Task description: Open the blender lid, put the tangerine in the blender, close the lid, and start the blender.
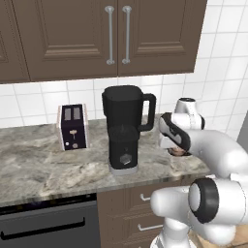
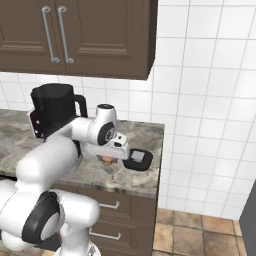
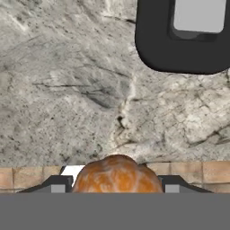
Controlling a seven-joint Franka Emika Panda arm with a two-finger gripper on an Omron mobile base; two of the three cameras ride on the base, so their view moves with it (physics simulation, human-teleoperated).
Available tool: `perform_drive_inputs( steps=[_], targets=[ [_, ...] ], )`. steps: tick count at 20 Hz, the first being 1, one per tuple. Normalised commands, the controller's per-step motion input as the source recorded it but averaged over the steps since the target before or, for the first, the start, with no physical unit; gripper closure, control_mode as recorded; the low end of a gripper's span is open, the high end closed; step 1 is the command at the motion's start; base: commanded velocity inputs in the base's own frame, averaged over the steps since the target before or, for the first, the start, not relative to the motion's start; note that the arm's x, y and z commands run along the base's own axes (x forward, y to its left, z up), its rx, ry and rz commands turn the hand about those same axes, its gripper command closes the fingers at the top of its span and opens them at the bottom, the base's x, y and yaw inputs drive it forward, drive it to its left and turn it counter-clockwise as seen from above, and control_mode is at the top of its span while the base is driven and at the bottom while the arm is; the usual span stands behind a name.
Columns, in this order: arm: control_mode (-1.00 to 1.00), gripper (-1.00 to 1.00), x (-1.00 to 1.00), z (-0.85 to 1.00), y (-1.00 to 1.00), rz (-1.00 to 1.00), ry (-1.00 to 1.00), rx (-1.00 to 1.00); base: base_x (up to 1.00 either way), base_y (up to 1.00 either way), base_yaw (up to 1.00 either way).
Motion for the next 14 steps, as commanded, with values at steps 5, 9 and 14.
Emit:
perform_drive_inputs(
  steps=[5, 9, 14],
  targets=[
    [-1.0, 1.0, -0.39, 1.0, 0.0, 0.01, -0.05, 0.0, 0.0, 0.0, 0.0],
    [-1.0, 1.0, -0.37, 1.0, 0.14, 0.01, 0.0, 0.0, 0.0, 0.0, 0.0],
    [-1.0, 1.0, -0.46, 0.99, 0.37, 0.02, -0.03, -0.02, 0.0, 0.0, 0.0]
  ],
)
